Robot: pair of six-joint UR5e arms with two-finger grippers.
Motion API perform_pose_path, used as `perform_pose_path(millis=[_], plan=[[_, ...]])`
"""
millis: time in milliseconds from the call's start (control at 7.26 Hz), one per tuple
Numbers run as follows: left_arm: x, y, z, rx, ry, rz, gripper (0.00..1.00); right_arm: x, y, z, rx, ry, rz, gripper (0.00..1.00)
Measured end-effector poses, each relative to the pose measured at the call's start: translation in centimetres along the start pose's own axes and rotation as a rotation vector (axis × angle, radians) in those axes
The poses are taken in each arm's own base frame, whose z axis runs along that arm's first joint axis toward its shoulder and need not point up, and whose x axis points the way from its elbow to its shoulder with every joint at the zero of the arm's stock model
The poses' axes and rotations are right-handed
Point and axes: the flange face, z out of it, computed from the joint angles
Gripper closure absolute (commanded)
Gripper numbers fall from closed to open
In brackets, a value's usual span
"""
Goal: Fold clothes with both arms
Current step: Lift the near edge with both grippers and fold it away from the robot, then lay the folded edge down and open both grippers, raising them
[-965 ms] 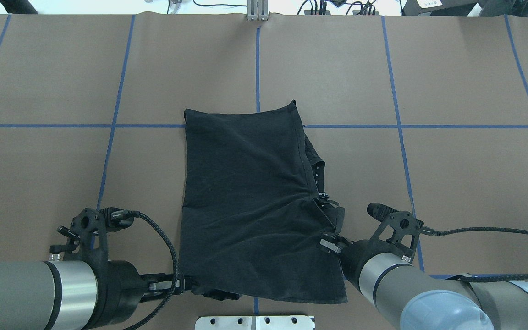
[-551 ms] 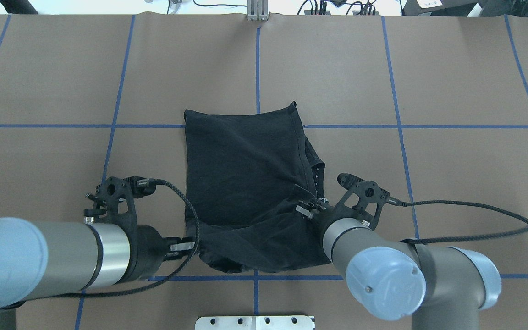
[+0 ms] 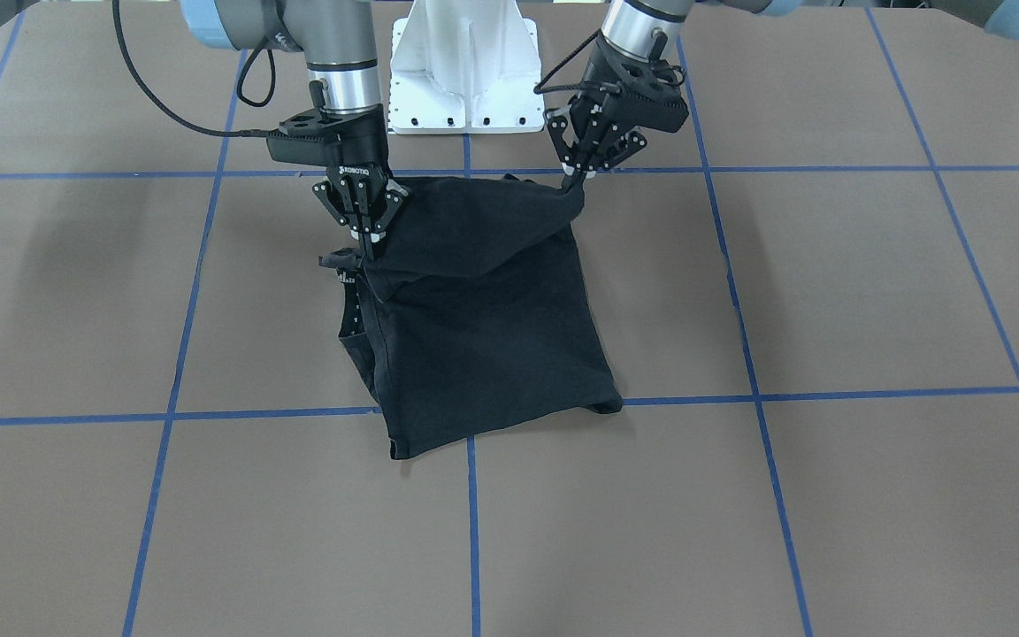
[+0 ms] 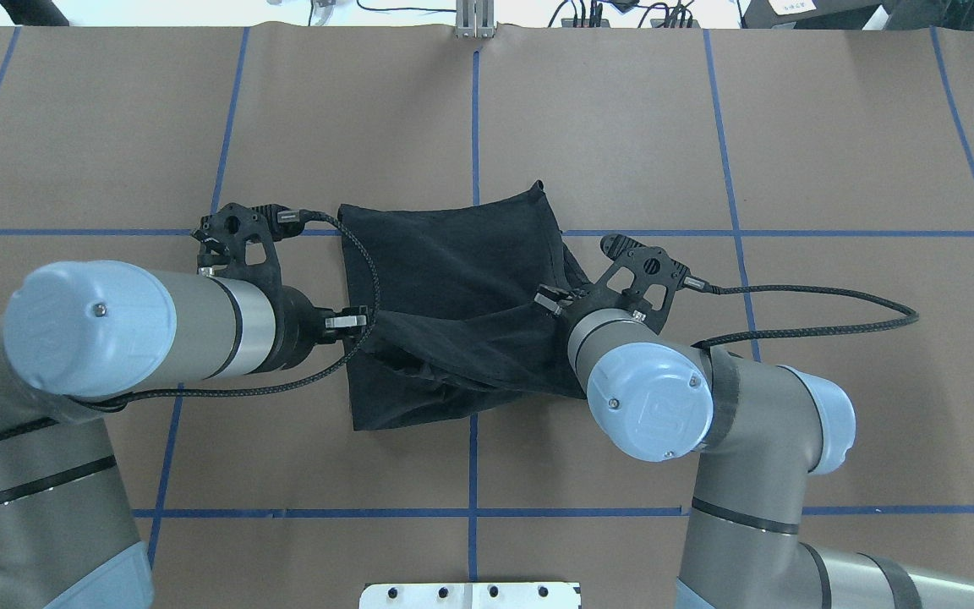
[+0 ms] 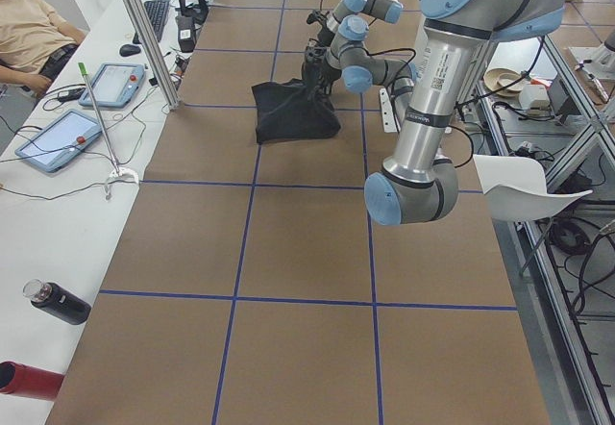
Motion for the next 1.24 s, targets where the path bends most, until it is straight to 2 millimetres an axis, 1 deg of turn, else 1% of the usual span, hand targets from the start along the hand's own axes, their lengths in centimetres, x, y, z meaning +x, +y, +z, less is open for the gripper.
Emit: perform_pose_path(millis=[276,413,551,689,827,965,1102,1240], plan=[[-0.7,-3.9,1.8,0.051,-0.050,0.013,1.00,-1.4,-2.1,2.2,0.041,0.024,-0.009,1.00],[-1.1,-5.6,2.8,0.069,-0.074,0.019,1.00,-2.6,-2.9,3.4,0.058,0.036,-0.009,1.00],[-1.2,-7.2,3.9,0.084,-0.097,0.029,1.00,-4.2,-3.7,4.7,0.074,0.051,-0.005,1.00],[-1.1,-8.8,5.4,0.097,-0.122,0.031,1.00,-5.5,-4.5,6.2,0.089,0.069,-0.005,1.00],[-1.2,-10.1,7.6,0.114,-0.144,0.029,1.00,-6.4,-5.0,7.7,0.102,0.092,-0.011,1.00],[-1.7,-11.1,10.2,0.132,-0.162,0.029,1.00,-7.0,-5.4,9.2,0.111,0.117,-0.017,1.00],[-2.6,-11.7,12.6,0.148,-0.184,0.037,1.00,-7.5,-5.6,10.9,0.119,0.140,-0.024,0.79],[-3.3,-12.1,14.1,0.156,-0.204,0.053,0.74,-7.8,-5.8,12.8,0.124,0.149,-0.028,0.11]])
